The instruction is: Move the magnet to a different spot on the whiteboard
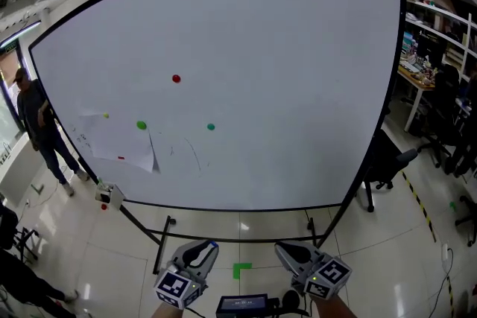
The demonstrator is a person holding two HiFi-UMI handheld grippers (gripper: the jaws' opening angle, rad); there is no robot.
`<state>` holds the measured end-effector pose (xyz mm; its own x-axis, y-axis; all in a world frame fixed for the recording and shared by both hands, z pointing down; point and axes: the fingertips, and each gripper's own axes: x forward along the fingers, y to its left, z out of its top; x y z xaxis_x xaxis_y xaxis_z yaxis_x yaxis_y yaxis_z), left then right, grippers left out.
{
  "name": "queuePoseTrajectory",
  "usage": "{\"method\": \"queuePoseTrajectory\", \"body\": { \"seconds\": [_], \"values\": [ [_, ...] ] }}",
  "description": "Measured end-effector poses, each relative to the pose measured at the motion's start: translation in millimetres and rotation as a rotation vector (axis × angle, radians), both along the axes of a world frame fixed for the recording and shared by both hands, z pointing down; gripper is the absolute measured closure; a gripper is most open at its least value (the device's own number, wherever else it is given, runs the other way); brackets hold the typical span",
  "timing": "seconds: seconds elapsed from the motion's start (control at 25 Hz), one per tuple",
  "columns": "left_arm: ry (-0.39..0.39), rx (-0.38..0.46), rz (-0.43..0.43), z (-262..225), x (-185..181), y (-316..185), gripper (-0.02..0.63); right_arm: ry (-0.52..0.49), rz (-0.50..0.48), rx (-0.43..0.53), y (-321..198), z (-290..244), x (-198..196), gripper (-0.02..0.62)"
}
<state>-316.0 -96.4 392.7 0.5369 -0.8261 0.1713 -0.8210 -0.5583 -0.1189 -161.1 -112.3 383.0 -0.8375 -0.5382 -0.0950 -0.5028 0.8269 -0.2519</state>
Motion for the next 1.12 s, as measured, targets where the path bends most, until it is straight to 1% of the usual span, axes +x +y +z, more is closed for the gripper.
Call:
{"method": "queuePoseTrajectory", "body": {
  "seconds": [0.08,0.24,0.4,0.56,0.76,0.84,0.96,1.12],
  "values": [
    [-0.031,0.032,0.007,-10.2,9.0,-16.8,0.494,0.002,-0.006,0.005,-12.0,-0.1,4.3,0.566],
    [-0.047,0.086,0.01,-38.0,27.3,-51.5,0.494,0.002,-0.011,0.007,-35.8,0.0,17.2,0.566],
    [-0.116,0.16,0.017,-65.4,50.5,-83.3,0.494,-0.004,-0.022,0.006,-57.3,2.8,29.3,0.566],
    [-0.181,0.214,0.015,-94.9,76.5,-111.3,0.494,-0.01,-0.041,0.007,-79.0,1.5,41.9,0.566],
    [-0.312,0.292,0.003,-116.9,86.7,-135.6,0.493,-0.022,-0.048,0.008,-98.6,4.0,49.9,0.566],
    [-0.371,0.313,-0.021,-127.9,91.1,-147.2,0.493,-0.027,-0.053,0.004,-107.9,6.1,53.8,0.566],
    [-0.453,0.329,-0.079,-143.9,95.9,-163.1,0.494,-0.033,-0.067,0.001,-118.8,7.0,60.2,0.566],
    [-0.543,0.358,-0.113,-163.6,108.2,-182.4,0.492,-0.047,-0.084,0.004,-131.5,5.9,65.8,0.566]
  ]
}}
